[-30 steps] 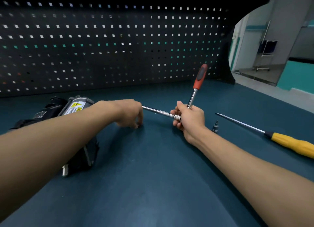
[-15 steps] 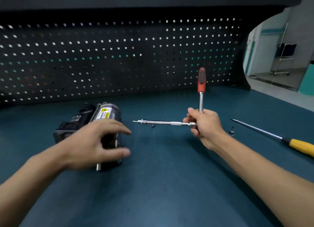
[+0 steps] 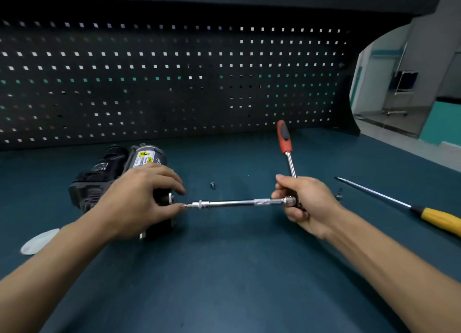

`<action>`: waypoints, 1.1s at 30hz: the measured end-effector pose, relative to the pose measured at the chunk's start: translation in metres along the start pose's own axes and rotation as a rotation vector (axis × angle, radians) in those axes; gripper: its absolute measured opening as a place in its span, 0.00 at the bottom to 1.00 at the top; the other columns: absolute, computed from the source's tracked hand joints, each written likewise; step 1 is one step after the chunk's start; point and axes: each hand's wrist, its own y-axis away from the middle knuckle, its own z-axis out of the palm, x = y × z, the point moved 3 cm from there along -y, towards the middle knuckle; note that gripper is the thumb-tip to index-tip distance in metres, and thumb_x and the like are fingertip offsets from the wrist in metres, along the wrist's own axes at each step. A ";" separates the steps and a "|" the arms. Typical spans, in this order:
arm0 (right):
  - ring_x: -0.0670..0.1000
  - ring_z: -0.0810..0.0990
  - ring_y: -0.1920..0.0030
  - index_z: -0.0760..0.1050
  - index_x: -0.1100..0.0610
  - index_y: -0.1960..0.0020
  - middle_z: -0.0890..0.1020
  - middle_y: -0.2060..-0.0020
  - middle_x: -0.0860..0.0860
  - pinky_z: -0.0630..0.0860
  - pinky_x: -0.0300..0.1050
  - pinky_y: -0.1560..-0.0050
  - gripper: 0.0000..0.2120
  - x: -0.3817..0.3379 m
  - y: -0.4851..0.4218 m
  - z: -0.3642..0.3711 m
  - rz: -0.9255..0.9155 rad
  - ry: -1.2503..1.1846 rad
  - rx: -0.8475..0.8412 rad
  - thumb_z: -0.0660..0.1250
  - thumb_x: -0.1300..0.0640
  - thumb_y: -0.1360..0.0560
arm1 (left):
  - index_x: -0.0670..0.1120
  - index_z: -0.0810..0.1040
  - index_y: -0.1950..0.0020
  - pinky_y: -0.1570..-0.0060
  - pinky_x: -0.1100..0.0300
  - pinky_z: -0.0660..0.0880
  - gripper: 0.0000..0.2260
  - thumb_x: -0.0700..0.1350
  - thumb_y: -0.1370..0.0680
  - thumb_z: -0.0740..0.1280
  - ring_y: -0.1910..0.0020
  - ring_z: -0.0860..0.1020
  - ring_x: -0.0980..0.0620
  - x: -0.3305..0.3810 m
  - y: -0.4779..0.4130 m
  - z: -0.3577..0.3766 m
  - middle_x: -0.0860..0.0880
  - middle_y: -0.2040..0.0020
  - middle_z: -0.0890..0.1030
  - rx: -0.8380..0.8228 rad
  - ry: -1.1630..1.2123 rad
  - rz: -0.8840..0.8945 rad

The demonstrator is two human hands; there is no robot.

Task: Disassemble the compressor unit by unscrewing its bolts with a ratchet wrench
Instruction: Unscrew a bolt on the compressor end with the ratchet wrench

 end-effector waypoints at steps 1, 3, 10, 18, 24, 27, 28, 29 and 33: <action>0.46 0.62 0.83 0.73 0.61 0.58 0.81 0.70 0.55 0.56 0.35 0.83 0.10 0.002 -0.002 -0.001 -0.004 -0.002 -0.002 0.66 0.57 0.20 | 0.55 0.86 0.54 0.44 0.53 0.76 0.11 0.58 0.32 0.75 0.47 0.78 0.58 -0.003 -0.001 0.000 0.62 0.51 0.81 -0.006 -0.002 0.011; 0.47 0.62 0.83 0.73 0.61 0.58 0.80 0.71 0.55 0.57 0.35 0.83 0.11 0.004 -0.005 -0.002 -0.018 -0.010 0.005 0.66 0.57 0.20 | 0.56 0.85 0.54 0.44 0.57 0.75 0.14 0.63 0.31 0.69 0.47 0.78 0.59 -0.007 -0.002 -0.001 0.63 0.51 0.81 -0.010 -0.014 0.036; 0.46 0.62 0.83 0.73 0.60 0.57 0.81 0.71 0.54 0.58 0.36 0.83 0.10 0.009 -0.006 0.006 -0.011 -0.124 0.028 0.65 0.56 0.19 | 0.58 0.84 0.53 0.45 0.56 0.74 0.19 0.70 0.31 0.64 0.45 0.77 0.58 -0.004 0.005 0.003 0.64 0.51 0.80 0.055 -0.064 0.044; 0.47 0.63 0.83 0.72 0.60 0.56 0.81 0.70 0.54 0.58 0.36 0.83 0.10 0.010 -0.005 0.008 -0.011 -0.096 0.023 0.65 0.55 0.19 | 0.59 0.83 0.53 0.43 0.53 0.75 0.19 0.69 0.29 0.61 0.41 0.76 0.60 -0.003 0.007 0.005 0.65 0.49 0.80 0.139 -0.003 -0.026; 0.47 0.63 0.83 0.72 0.60 0.56 0.81 0.69 0.54 0.58 0.36 0.83 0.10 0.012 -0.006 0.011 0.000 -0.084 0.001 0.65 0.55 0.19 | 0.59 0.83 0.52 0.45 0.50 0.76 0.17 0.67 0.27 0.61 0.40 0.77 0.58 -0.003 0.007 0.006 0.66 0.50 0.80 0.118 -0.030 0.023; 0.47 0.63 0.83 0.72 0.60 0.55 0.81 0.69 0.54 0.58 0.35 0.82 0.10 0.012 -0.006 0.013 0.000 -0.079 0.000 0.65 0.55 0.19 | 0.59 0.83 0.52 0.46 0.50 0.76 0.17 0.67 0.26 0.61 0.41 0.77 0.57 -0.005 0.007 0.006 0.65 0.50 0.80 0.122 -0.031 0.032; 0.46 0.63 0.83 0.72 0.60 0.55 0.81 0.69 0.54 0.58 0.35 0.82 0.10 0.012 -0.007 0.013 0.001 -0.077 0.004 0.65 0.56 0.19 | 0.59 0.83 0.52 0.46 0.51 0.76 0.16 0.67 0.26 0.61 0.42 0.77 0.57 -0.005 0.007 0.007 0.65 0.51 0.80 0.125 -0.034 0.037; 0.46 0.63 0.83 0.72 0.60 0.55 0.81 0.69 0.54 0.58 0.35 0.82 0.10 0.012 -0.007 0.013 0.002 -0.075 0.008 0.65 0.56 0.19 | 0.60 0.83 0.52 0.47 0.51 0.76 0.16 0.67 0.26 0.61 0.42 0.77 0.57 -0.005 0.007 0.007 0.64 0.51 0.79 0.127 -0.038 0.042; 0.46 0.63 0.83 0.72 0.61 0.55 0.81 0.70 0.54 0.58 0.35 0.82 0.10 0.012 -0.010 0.013 0.020 -0.068 0.014 0.65 0.56 0.19 | 0.60 0.82 0.52 0.47 0.52 0.75 0.16 0.67 0.26 0.61 0.42 0.76 0.59 -0.006 0.008 0.008 0.66 0.51 0.79 0.136 -0.041 0.036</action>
